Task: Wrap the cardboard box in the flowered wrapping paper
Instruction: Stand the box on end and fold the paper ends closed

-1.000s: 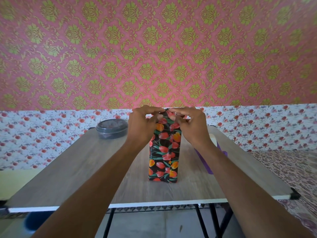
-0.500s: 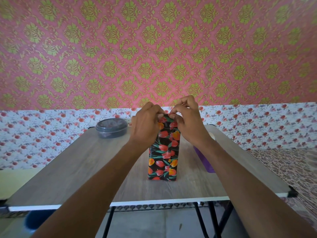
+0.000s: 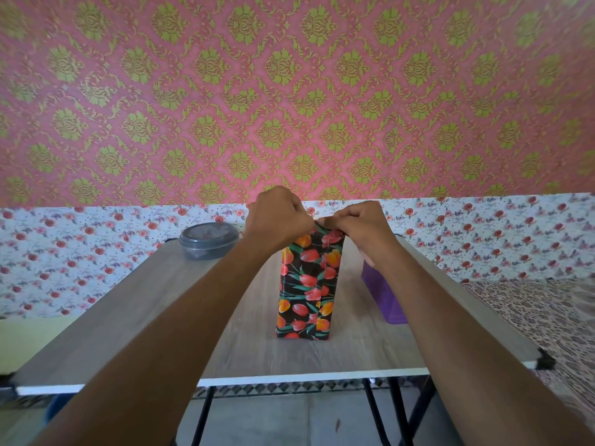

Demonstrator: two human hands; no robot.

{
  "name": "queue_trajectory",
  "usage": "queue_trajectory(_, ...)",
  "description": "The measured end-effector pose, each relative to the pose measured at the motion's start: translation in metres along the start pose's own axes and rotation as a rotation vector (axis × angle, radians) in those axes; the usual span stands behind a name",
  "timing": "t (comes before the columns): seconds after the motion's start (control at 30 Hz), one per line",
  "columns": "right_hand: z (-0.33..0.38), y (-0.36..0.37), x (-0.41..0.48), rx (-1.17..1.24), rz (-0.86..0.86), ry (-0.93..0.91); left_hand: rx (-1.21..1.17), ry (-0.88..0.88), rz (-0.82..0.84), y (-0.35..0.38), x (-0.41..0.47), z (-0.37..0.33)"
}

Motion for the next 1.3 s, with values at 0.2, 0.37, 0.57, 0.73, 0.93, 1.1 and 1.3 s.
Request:
queue_trajectory(0.2,-0.007,0.005,0.003,0.004,0.033,0.043,0.017,0.152,0.039,0.004,0.014,0.003)
queue_trajectory(0.37,-0.005,0.005,0.003,0.094,-0.038,0.153,-0.045,0.098,0.106,0.013,0.017,0.012)
queue_trajectory(0.57,-0.02,0.013,0.0,0.475,-0.071,0.366,-0.095,0.071,0.136,0.021,0.022,0.022)
queue_trajectory(0.73,-0.028,0.018,0.0,0.476,-0.117,0.311,-0.085,0.109,0.078,0.024,0.022,0.02)
queue_trajectory(0.93,-0.03,0.02,-0.005,0.482,-0.158,0.246,-0.027,0.113,0.053,0.03,0.018,0.019)
queue_trajectory(1.1,-0.029,0.019,-0.006,0.42,-0.157,0.22,0.035,0.327,-0.203,0.026,-0.015,0.018)
queue_trajectory(1.3,-0.03,0.024,-0.014,0.427,-0.185,0.161,0.136,0.475,-0.12,0.033,-0.027,0.016)
Point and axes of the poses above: each hand's wrist, its own x-axis towards the middle knuckle, its own y-axis out of the palm, z = x × y, the point moved 5 cm from there along x, towards the middle knuckle, and after that the axes turned 7 degrees about z, right-handed, at the moved point
